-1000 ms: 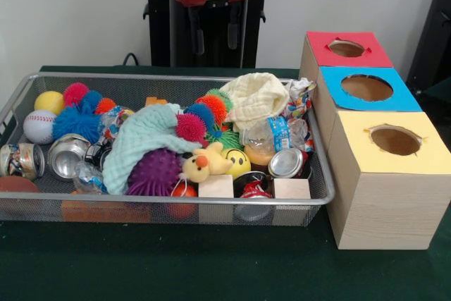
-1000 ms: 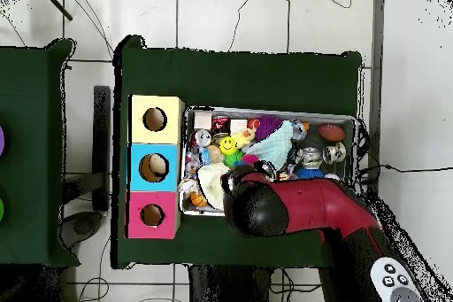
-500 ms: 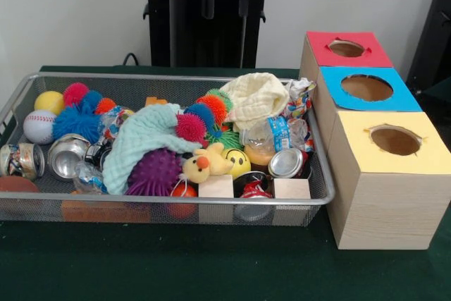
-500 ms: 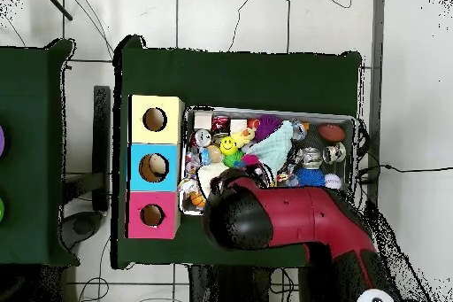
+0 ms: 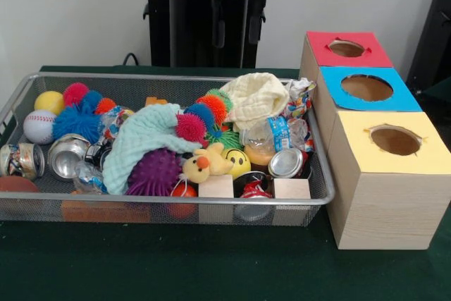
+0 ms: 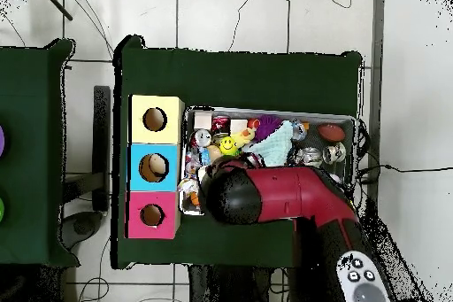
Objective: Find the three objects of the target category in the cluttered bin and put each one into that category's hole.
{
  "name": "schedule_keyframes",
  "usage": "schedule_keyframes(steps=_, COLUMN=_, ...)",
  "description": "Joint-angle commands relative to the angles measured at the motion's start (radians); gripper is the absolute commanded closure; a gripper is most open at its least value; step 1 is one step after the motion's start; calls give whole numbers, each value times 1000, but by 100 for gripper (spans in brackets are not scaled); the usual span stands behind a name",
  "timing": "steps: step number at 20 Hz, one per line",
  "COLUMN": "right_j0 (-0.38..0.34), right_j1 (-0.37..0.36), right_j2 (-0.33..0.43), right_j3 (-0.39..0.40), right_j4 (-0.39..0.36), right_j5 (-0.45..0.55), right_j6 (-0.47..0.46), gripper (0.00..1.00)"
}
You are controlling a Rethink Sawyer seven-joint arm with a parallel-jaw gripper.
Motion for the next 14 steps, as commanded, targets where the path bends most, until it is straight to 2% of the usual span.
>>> schedule_keyframes(steps=1, right_j0=78, right_j1=213, right_j2=-175, right_j3=-188, right_j4=-12, right_j5=9, right_j6=339, gripper=0)
schedule_keyframes(steps=6, right_j0=86, right_j1=256, right_j2=-196, right_j3=-216, right_j4=32, right_j5=-1, right_j6=296, gripper=0)
schedule_keyframes(steps=14, right_j0=79, right_j1=271, right_j2=-200, right_j3=-212, right_j4=64, right_j5=-22, right_j6=271, gripper=0)
